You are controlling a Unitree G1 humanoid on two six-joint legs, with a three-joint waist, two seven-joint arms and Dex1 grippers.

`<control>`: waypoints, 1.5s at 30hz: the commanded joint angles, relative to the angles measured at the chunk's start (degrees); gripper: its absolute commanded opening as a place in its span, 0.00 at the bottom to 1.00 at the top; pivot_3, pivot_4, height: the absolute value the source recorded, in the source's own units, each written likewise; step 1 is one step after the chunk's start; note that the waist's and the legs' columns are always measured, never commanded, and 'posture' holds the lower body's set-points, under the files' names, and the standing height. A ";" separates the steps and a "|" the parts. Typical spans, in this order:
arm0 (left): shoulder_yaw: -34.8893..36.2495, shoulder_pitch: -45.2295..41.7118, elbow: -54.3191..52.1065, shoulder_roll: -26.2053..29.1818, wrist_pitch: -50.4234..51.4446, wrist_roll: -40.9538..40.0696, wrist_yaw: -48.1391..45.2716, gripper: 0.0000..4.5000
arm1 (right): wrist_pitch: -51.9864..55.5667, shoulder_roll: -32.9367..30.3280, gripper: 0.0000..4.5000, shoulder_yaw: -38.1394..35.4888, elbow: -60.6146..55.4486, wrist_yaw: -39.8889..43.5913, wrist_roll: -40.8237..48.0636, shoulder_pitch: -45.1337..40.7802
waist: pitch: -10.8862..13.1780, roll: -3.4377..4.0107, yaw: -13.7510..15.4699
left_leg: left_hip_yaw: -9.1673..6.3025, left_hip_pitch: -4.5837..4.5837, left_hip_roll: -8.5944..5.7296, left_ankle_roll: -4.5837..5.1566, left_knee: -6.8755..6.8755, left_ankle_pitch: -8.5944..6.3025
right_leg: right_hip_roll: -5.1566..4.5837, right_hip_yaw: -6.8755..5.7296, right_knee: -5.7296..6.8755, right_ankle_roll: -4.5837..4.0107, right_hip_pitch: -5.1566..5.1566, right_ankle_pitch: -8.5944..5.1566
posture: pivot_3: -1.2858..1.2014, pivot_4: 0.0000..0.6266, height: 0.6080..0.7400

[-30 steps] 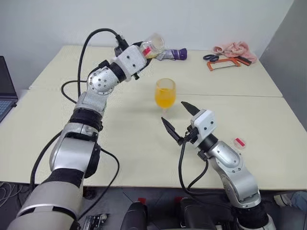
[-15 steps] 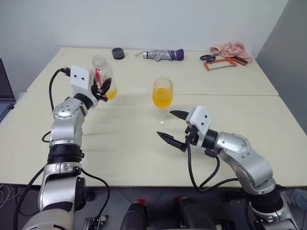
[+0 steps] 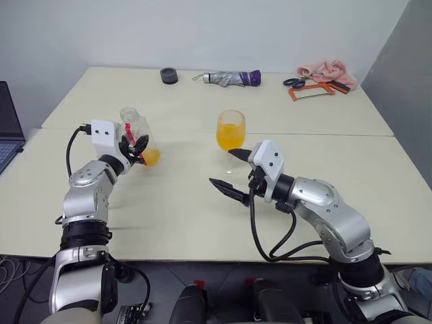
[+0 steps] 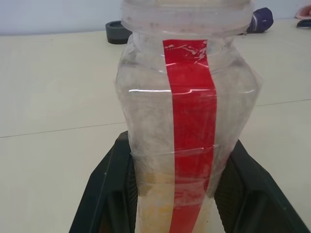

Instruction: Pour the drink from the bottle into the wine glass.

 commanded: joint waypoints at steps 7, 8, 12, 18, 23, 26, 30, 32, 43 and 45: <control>0.32 0.60 1.22 0.65 -5.28 0.74 -0.66 0.74 | -1.59 0.55 1.00 -0.33 -0.77 -0.31 -0.26 -1.66 | 0.00 0.00 -0.04 | 0.01 0.01 0.00 0.00 0.00 0.00 | 0.00 0.01 0.00 0.00 0.00 0.00 | 0.52 0.24 1.00; 0.41 0.89 0.96 0.48 -5.33 0.52 -0.71 0.80 | -1.66 0.54 1.00 -0.29 -0.72 -0.29 -0.30 -1.61 | 0.00 0.00 -0.04 | 0.01 0.00 0.00 0.00 0.00 0.00 | 0.00 0.01 -0.01 0.00 0.00 0.00 | 0.52 0.24 1.00; 0.33 2.25 -0.45 0.36 -5.84 0.42 -0.71 0.99 | -1.98 0.34 1.00 -0.05 -0.72 0.01 -0.36 -1.27 | 0.00 0.00 -0.04 | 0.00 -0.01 0.01 0.00 -0.01 0.00 | 0.00 0.00 -0.02 0.00 0.00 0.00 | 0.52 0.24 1.00; 0.12 5.23 -3.33 0.47 -6.55 1.26 0.22 0.99 | -4.66 -1.12 1.00 -0.19 0.45 1.26 -1.00 2.05 | 0.00 0.00 -0.03 | 0.00 -0.01 0.02 0.00 -0.02 0.00 | 0.00 0.01 -0.04 0.00 0.00 0.00 | 0.52 0.24 1.00; 1.60 10.96 -9.75 -0.48 -5.25 -0.46 1.00 0.99 | -16.59 -0.99 1.00 -2.26 3.25 -1.41 -4.47 11.44 | 0.00 0.00 -0.01 | 0.03 0.00 0.05 0.01 -0.06 -0.01 | -0.02 0.06 -0.09 0.01 0.00 -0.01 | 0.52 0.24 1.00; 4.68 14.39 -15.58 -2.62 -4.12 -3.12 4.12 0.99 | -22.30 0.24 1.00 -4.22 5.47 -4.47 -6.29 16.78 | 0.00 0.00 0.06 | 0.05 0.00 0.10 0.00 -0.08 -0.01 | -0.05 0.09 -0.10 0.02 0.00 -0.01 | 0.52 0.24 1.00; 5.37 21.22 -26.20 -5.48 0.12 -2.66 9.93 0.99 | -28.07 4.11 1.00 -8.34 10.56 -10.64 -7.46 21.22 | 0.00 -0.01 0.23 | 0.05 0.01 0.12 0.00 -0.07 -0.01 | -0.07 0.11 -0.10 0.02 0.00 -0.01 | 0.52 0.24 1.00; 5.16 25.12 -31.21 -7.16 2.00 -3.56 10.81 0.99 | -31.29 5.44 1.00 -9.67 13.66 -12.90 -8.65 21.86 | 0.00 -0.02 0.16 | 0.15 0.08 0.08 -0.01 -0.09 -0.01 | -0.02 0.18 -0.10 0.03 0.01 -0.01 | 0.52 0.24 1.00; 4.96 29.45 -37.73 -9.24 3.59 -4.98 10.37 0.99 | -35.46 7.60 1.00 -13.26 20.62 -14.67 -8.48 18.70 | 0.00 -0.02 0.36 | 0.38 0.23 0.07 -0.02 -0.38 0.00 | 0.01 0.38 -0.22 0.13 0.01 -0.08 | 0.52 0.24 1.00; 4.66 30.15 -38.34 -9.43 2.93 -4.63 10.12 0.99 | -35.37 7.59 1.00 -13.35 20.87 -14.36 -8.45 18.60 | -0.01 -0.03 0.43 | 0.43 0.26 0.06 -0.02 -0.52 0.00 | 0.01 0.41 -0.34 0.10 0.01 -0.06 | 0.52 0.24 1.00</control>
